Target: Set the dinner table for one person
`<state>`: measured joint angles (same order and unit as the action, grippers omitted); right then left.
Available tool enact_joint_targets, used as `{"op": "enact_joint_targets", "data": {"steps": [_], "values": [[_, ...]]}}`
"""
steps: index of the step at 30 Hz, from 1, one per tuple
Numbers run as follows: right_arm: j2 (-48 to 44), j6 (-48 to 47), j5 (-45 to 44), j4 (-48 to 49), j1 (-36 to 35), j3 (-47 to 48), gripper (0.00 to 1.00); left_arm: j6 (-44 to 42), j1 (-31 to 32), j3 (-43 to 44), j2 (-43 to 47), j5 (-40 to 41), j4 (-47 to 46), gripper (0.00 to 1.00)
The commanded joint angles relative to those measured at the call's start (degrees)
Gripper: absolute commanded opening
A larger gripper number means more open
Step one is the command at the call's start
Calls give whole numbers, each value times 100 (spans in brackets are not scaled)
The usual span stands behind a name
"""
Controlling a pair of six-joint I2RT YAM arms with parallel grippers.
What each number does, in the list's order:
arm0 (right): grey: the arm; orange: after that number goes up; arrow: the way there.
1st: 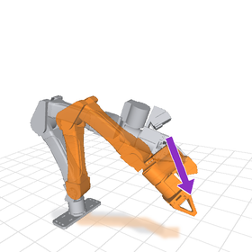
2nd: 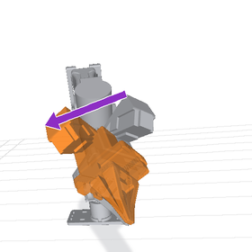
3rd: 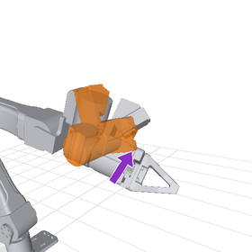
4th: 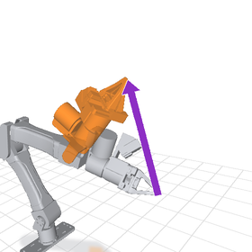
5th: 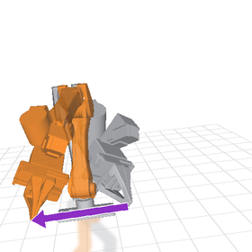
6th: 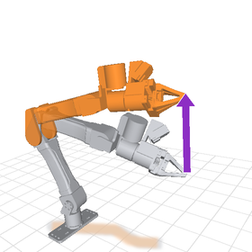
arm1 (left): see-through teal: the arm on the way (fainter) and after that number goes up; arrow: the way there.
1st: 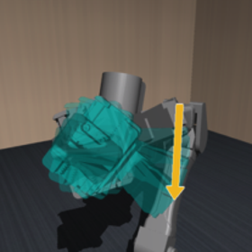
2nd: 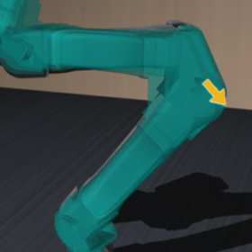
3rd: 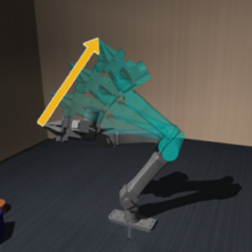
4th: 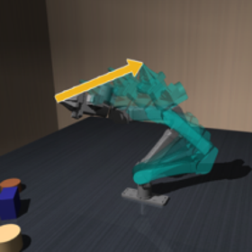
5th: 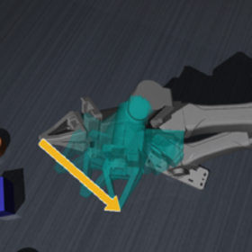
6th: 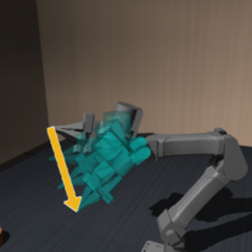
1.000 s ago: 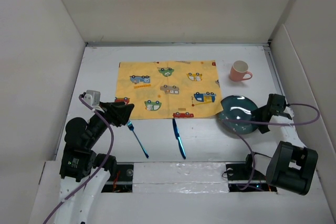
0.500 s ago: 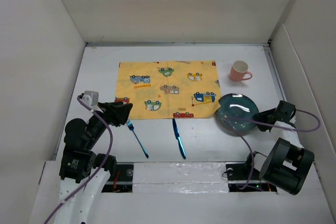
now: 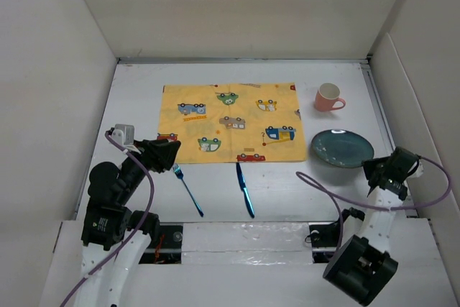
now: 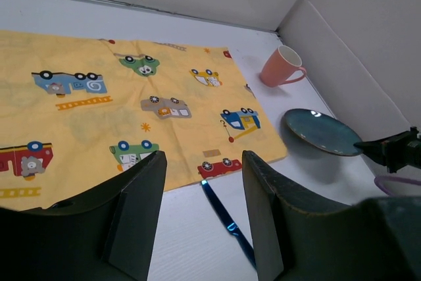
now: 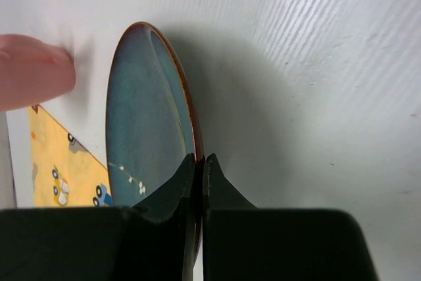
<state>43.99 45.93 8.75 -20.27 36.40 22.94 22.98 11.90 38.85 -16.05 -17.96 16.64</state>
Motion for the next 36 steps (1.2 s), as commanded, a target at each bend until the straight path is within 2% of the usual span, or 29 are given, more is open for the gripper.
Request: {"op": "enact_joint_targets", "data": {"steps": [1, 4, 5, 8, 10, 14, 17, 18, 20, 22, 23, 24, 27, 29, 30, 32, 33, 36], "values": [[-848, -286, -155, -504, 60, 773, 0, 40, 32, -9, -65, 73, -126, 46], [-1103, -400, 345, -749, 60, 1264, 0, 57, 32, -9, -100, 117, -118, 45], [-1033, -427, 764, -837, 60, 1379, 0, 66, 32, -18, -100, 143, -118, 46], [-909, -480, 1634, -706, -89, 1590, 0, 101, 32, -18, -82, 240, -118, 45], [-901, -419, 1910, -566, -335, 1757, 0, 119, 32, -27, -143, 266, -109, 45], [-787, 20, 3058, 57, -827, 1898, 0, 136, 32, -27, -223, 319, -109, 45], [-734, 521, 3369, 777, -1345, 1803, 0, 163, 32, -27, -232, 407, -82, 45], [-699, 670, 3370, 1284, -1520, 1750, 0, 163, 32, -27, -223, 433, -91, 45], [-585, 952, 3317, 1683, -2179, 1679, 0, 180, 32, -27, -232, 459, -82, 45], [-260, 1084, 2880, 2386, -2776, 1609, 0, 180, 32, -18, -249, 530, -82, 46], [-94, 1111, 2521, 2605, -3388, 1608, 0, 189, 32, -18, -258, 539, -82, 46], [82, 1146, 2413, 3173, -3673, 1591, 0, 180, 32, -35, -310, 539, -91, 47], [1127, 1147, 2010, 4089, -4666, 1739, 0, 32, 32, 60, -590, 504, -170, 49], [2014, 874, 1797, 4320, -5062, 2152, 0, -39, 32, 175, -776, 512, -162, 50], [2574, 795, 1727, 4800, -5377, 2423, 0, -118, 32, 193, -968, 573, -170, 50], [3078, 882, 1717, 4996, -5433, 2610, 0, -110, 32, 141, -970, 591, -214, 50], [3316, 935, 1735, 5546, -5485, 2671, 0, -101, 32, 140, -970, 591, -214, 50], [4116, 1128, 1673, 5998, -5547, 3049, 0, -75, -109, 18, -760, 591, -223, 49]]}}
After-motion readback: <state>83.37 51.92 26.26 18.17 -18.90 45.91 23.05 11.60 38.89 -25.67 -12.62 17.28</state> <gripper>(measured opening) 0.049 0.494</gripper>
